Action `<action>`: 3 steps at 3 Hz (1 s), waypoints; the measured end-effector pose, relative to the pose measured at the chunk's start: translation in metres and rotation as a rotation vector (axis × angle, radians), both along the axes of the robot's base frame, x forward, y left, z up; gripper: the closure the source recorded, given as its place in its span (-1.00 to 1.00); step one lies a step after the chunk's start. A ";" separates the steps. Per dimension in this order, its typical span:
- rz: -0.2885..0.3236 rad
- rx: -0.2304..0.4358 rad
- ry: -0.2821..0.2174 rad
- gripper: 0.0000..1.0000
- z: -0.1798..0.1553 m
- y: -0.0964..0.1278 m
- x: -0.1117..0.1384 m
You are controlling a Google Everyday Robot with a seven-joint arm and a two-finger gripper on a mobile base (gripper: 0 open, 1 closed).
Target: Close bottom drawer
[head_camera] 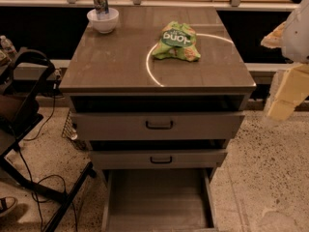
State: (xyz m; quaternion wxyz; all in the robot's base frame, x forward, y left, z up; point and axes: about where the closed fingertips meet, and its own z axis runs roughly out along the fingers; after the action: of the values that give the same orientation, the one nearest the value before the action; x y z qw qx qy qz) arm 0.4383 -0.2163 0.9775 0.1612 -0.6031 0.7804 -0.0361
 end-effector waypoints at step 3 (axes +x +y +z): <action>0.013 0.072 -0.070 -1.00 -0.037 -0.013 -0.011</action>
Offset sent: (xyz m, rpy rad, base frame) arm -0.0015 -0.0070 -0.0313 0.0980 -0.0848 0.0179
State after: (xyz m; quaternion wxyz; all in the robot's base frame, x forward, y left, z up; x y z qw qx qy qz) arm 0.4274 -0.2292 0.9405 0.2104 -0.6001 0.7712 -0.0281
